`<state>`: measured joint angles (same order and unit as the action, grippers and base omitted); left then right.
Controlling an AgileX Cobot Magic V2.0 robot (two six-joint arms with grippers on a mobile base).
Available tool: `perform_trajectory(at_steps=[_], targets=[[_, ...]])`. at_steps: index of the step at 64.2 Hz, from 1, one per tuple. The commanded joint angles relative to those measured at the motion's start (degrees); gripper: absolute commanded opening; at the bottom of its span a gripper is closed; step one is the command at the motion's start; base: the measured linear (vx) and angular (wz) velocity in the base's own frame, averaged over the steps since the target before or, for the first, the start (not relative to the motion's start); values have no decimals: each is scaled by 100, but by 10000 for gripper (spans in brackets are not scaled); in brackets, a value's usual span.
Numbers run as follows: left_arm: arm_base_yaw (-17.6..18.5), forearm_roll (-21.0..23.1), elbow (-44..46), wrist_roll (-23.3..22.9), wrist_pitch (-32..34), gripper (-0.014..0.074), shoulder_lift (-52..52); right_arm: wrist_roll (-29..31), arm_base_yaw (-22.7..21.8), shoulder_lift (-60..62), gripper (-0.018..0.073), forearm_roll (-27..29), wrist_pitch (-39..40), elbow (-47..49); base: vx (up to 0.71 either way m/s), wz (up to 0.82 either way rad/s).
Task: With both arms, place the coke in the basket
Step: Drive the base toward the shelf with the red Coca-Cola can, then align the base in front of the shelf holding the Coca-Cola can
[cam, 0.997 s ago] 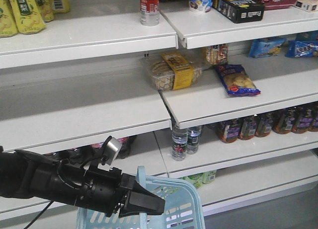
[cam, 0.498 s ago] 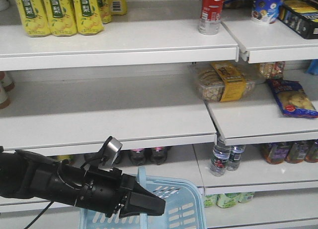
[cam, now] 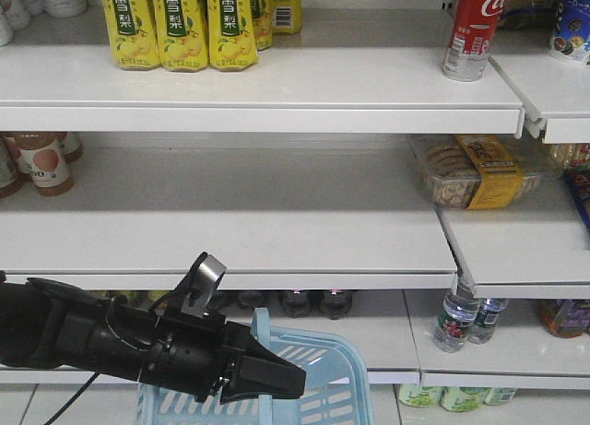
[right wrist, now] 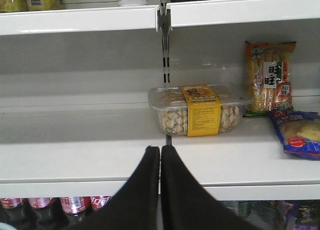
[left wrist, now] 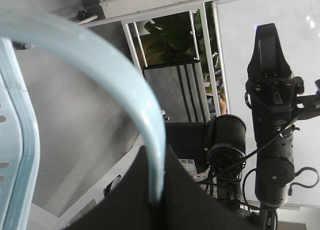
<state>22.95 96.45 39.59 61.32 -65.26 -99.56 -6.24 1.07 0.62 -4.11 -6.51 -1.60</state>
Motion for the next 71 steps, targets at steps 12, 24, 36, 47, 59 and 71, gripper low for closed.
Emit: perform_trajectory(at_steps=[12,24,36,47,59,71], targets=[[23,582,76,14,-570,-6,292,33,-31,72,-10,-26,414,-46,2,4],[23,582,76,14,-570,-6,292,33,-31,72,-10,-26,414,-46,2,4],[23,582,76,14,-570,-6,292,33,-31,72,-10,-26,414,-46,3,3],[23,582,76,14,-570,-6,292,33,-31,72,-10,-26,414,-46,3,3],[23,582,76,14,-570,-6,292,33,-31,72,-10,-26,414,-46,4,2],[23,582,76,14,-570,-6,292,33,-31,72,-10,-26,414,-46,4,1]])
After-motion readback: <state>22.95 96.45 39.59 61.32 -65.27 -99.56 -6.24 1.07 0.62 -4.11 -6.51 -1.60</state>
